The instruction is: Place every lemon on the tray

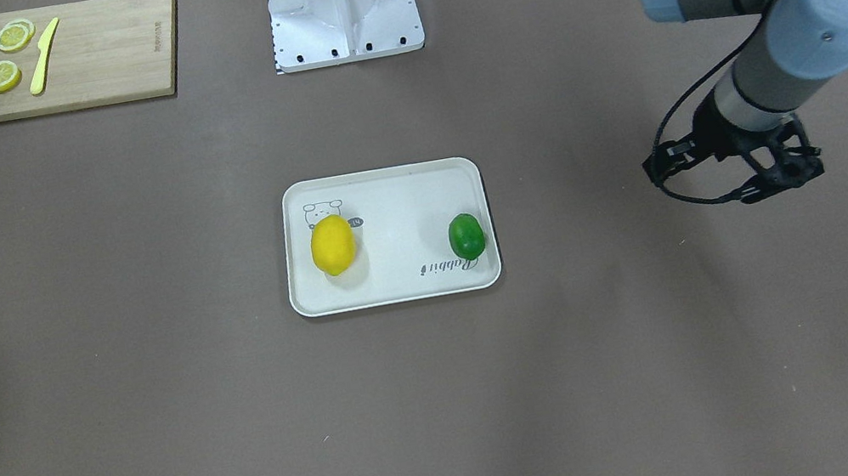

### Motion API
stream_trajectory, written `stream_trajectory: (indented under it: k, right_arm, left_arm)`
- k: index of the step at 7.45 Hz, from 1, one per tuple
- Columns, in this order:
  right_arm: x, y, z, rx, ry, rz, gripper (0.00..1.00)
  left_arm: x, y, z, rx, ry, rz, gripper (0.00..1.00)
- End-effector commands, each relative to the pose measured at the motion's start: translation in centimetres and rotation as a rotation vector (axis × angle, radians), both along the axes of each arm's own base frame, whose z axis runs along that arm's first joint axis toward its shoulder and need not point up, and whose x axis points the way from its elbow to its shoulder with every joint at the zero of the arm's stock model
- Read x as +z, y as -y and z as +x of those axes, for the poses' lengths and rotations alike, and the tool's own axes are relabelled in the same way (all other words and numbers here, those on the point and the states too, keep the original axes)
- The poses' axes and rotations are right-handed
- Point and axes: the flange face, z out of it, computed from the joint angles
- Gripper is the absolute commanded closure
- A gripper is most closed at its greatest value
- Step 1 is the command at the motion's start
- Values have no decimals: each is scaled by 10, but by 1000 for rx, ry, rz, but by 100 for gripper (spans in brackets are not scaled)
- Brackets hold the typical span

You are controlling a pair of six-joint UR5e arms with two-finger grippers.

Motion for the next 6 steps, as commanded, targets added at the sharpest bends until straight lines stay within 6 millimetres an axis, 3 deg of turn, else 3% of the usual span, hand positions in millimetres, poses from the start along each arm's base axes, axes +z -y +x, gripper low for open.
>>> stream_trajectory:
  k: [1, 2, 3, 6]
  right_arm:
    - [37, 1, 4, 7, 21, 24, 0]
    - [48, -5, 6, 11, 31, 42, 0]
    - [49, -7, 10, 18, 46, 40, 0]
    - [55, -12, 17, 33, 41, 29, 0]
  left_arm:
    - [72, -13, -77, 36, 30, 19, 2]
    - [104, -17, -128, 59, 39, 48, 2]
    - [157, -39, -185, 97, 43, 61, 2]
    - [269, -58, -290, 63, -35, -17, 2]
